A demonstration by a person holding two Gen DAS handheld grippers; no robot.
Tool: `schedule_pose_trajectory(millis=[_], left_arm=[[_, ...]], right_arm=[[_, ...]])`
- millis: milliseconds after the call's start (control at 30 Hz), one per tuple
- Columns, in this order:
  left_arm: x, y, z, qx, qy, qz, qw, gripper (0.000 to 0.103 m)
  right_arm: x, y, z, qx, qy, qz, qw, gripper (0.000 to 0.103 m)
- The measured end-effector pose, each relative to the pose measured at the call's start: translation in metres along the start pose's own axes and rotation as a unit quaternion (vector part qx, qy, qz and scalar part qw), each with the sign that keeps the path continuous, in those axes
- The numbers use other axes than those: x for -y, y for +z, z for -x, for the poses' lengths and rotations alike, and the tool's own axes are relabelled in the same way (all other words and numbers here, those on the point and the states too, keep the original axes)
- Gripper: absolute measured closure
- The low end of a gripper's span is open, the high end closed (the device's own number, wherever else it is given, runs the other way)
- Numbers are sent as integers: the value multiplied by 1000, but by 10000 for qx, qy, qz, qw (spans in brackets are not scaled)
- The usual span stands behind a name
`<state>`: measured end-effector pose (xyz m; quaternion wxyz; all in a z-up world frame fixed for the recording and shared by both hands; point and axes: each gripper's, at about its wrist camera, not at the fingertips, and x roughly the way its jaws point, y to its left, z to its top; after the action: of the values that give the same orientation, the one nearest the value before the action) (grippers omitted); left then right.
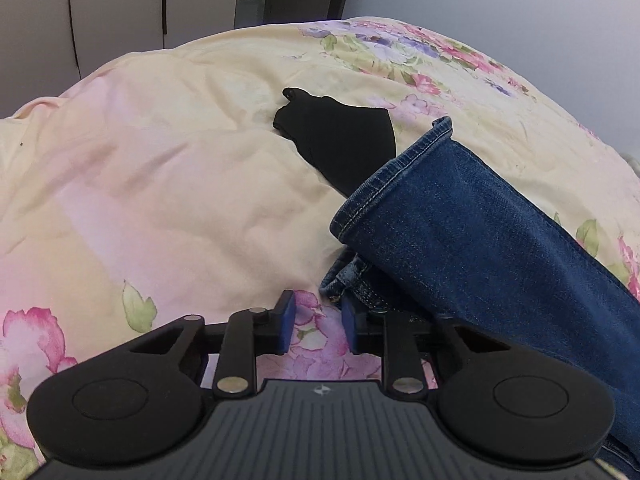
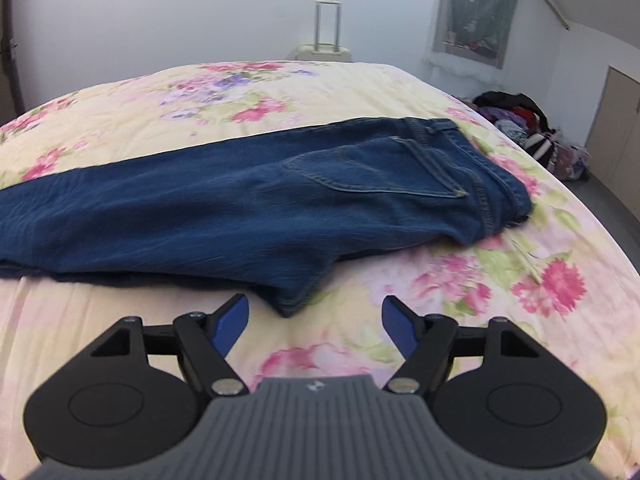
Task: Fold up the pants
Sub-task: 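Grasp the leg hems with the left gripper and lift them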
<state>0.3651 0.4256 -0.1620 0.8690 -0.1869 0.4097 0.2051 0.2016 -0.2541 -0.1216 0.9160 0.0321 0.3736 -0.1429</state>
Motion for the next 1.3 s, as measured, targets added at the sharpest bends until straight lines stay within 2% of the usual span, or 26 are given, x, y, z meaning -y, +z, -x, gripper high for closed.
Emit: schedule_pose_trajectory(millis=[100, 133, 167, 200, 267, 367, 467, 533, 667, 700, 733, 767, 800, 867, 900, 933, 1033, 1133, 1300], left_arm=[[9, -2, -6, -32, 93, -225, 9997, 92], [13, -3, -7, -35, 157, -294, 9994, 92], [17, -3, -9, -45, 241, -357, 9991, 92], [20, -3, -11, -65, 311, -414, 9986, 93], [25, -2, -16, -112, 439, -524, 9976, 94], [31, -2, -22, -144, 589, -679, 9958, 95], [33, -2, -24, -166, 650, -711, 9952, 95], [33, -1, -22, -164, 664, -688, 9953, 95], [20, 8, -3, 7, 369, -410, 9985, 96], [15, 12, 5, 119, 351, -295, 9989, 96], [10, 16, 12, 236, 331, -196, 9990, 96], [5, 21, 18, 341, 200, -78, 9992, 94], [0, 27, 25, 429, -29, 56, 9991, 93], [-3, 36, 31, 456, -412, 235, 9978, 80], [-1, 41, 32, 475, -523, 268, 9971, 66], [3, 43, 32, 536, -556, 258, 9967, 56], [26, 58, 20, 538, -678, -67, 9962, 45], [52, 71, 3, 473, -793, -384, 9950, 41], [84, 80, -35, 296, -615, -477, 9965, 40]], right_arm=[[-16, 1, -18, -59, -65, 82, 9999, 47], [-18, 1, -26, -97, -106, 41, 9999, 56], [-17, 2, -34, -149, -113, -36, 9998, 79], [-16, 3, -39, -188, -137, -120, 9997, 98], [-5, 10, -39, -149, -213, -231, 9994, 103], [14, 22, -27, 1, -359, -42, 9993, 103], [36, 22, -36, -312, -366, -378, 9981, 103], [33, 17, -45, -422, -336, -349, 9979, 103], [32, 11, -49, -415, -228, -352, 9983, 102], [35, 10, -47, -387, -178, -405, 9983, 100], [38, 10, -46, -372, -164, -431, 9982, 90], [40, 9, -45, -364, -171, -455, 9982, 79], [42, 8, -43, -375, -156, -494, 9980, 75], [45, 8, -38, -415, -136, -529, 9976, 74], [45, 9, -34, -399, -139, -511, 9978, 73], [46, 11, -30, -355, -171, -502, 9980, 69], [53, 24, -21, -158, -208, -534, 9982, 56], [64, 43, -26, -62, -378, -531, 9979, 56], [93, 75, -49, 72, -359, -668, 9971, 56]])
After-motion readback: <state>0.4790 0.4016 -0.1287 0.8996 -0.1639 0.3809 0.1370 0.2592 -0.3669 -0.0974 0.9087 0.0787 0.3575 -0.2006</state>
